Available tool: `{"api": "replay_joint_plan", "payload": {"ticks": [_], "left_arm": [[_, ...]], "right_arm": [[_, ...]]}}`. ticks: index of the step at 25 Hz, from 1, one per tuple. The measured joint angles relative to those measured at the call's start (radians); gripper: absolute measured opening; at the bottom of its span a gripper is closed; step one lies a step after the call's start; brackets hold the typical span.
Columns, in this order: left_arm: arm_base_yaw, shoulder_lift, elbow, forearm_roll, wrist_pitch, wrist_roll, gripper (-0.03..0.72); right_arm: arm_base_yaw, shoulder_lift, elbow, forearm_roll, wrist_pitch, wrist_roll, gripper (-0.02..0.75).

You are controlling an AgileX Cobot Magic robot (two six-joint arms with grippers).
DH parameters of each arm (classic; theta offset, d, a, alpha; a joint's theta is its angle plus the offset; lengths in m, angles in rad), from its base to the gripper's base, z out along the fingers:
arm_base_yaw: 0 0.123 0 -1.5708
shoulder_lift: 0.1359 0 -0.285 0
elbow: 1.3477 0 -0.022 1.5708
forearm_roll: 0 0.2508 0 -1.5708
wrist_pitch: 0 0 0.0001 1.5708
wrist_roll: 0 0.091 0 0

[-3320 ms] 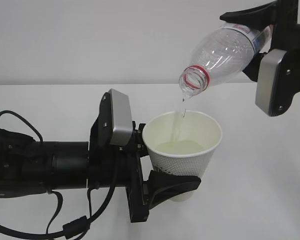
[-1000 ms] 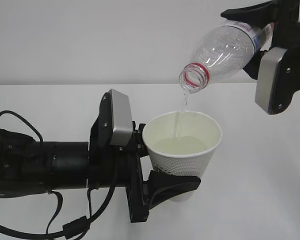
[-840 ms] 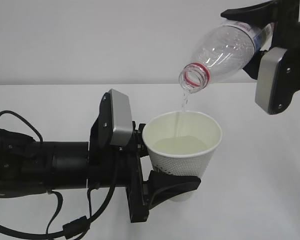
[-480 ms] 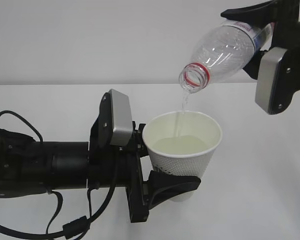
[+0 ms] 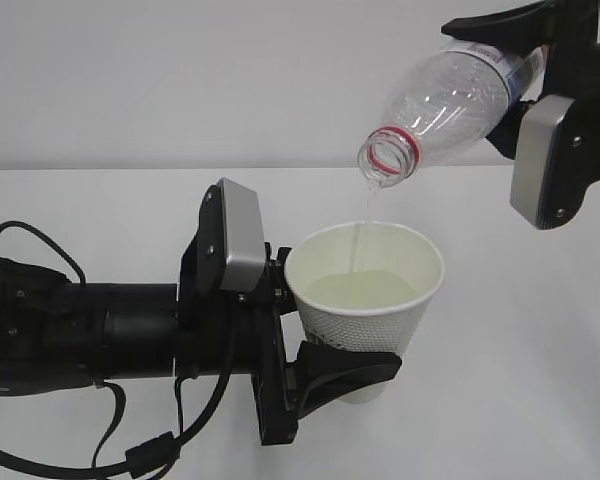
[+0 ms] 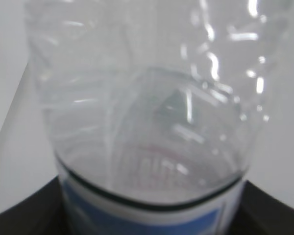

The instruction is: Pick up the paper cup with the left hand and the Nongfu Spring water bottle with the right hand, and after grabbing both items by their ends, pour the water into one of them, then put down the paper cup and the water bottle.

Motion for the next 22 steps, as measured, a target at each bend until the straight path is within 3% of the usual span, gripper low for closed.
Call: {"api": "replay_joint_plan", "payload": {"ticks": [22], "left_arm": [[0.000,0.000,0.000,0.000,0.000,0.000,0.532]], "right_arm": [[0.000,0.000,0.000,0.010,0.000,-0.021,0.480]]}}
